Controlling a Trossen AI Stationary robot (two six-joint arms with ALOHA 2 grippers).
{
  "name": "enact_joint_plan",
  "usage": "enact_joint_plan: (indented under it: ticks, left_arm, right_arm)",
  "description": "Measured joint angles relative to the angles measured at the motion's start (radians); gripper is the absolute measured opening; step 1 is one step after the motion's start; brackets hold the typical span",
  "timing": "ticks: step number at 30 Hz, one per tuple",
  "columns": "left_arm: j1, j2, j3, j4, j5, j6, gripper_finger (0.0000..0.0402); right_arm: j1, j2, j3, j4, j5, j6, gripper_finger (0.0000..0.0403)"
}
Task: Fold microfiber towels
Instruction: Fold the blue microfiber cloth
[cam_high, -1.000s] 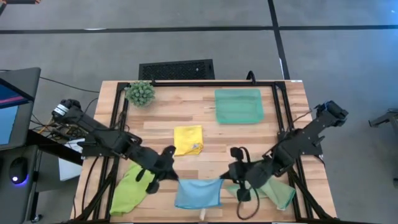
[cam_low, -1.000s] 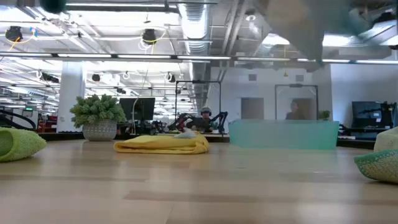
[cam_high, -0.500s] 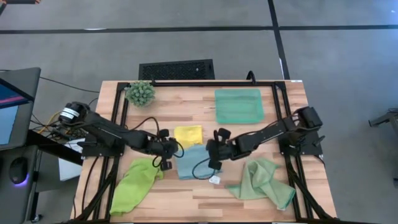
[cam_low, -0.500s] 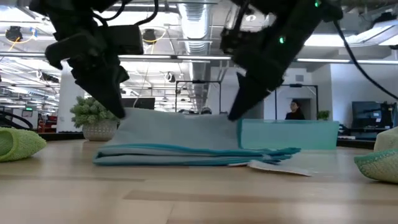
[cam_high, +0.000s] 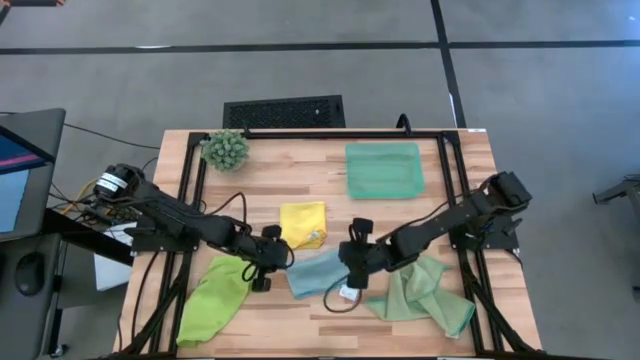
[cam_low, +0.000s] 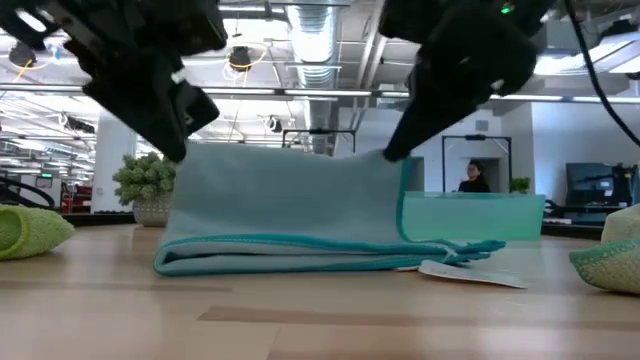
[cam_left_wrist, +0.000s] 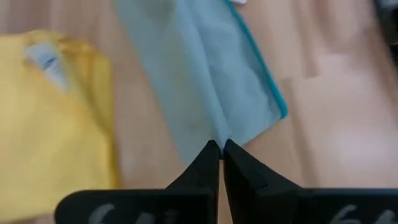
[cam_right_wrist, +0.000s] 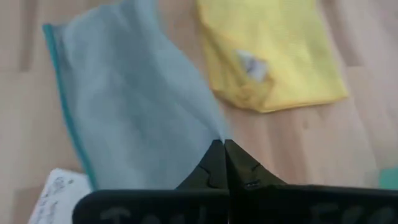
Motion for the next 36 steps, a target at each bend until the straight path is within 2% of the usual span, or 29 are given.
enact_joint_plan:
  ticks: [6, 12, 21, 30, 36]
  left_arm:
    - [-0.033, 0.037, 0.000, 0.086, 0.023, -0.011, 0.0000]
    - [-0.062, 0.191, 0.011, 0.235, 0.075, -0.061, 0.0000]
    - [-0.096, 0.249, 0.096, 0.236, 0.094, -0.057, 0.0000]
    - [-0.116, 0.273, 0.106, 0.298, 0.066, -0.097, 0.0000]
    - [-0.119, 0.342, 0.131, 0.330, 0.090, -0.120, 0.0000]
  right_arm:
    - [0.088, 0.000, 0.000, -0.045, 0.006, 0.117, 0.0000]
    - [0.135, 0.000, -0.033, -0.045, 0.016, 0.200, 0.0000]
    - [0.244, 0.000, -0.037, -0.015, 0.051, 0.213, 0.0000]
    - [0.252, 0.104, -0.076, 0.040, 0.018, 0.269, 0.0000]
    - [0.251, 0.169, -0.071, 0.088, 0.009, 0.283, 0.0000]
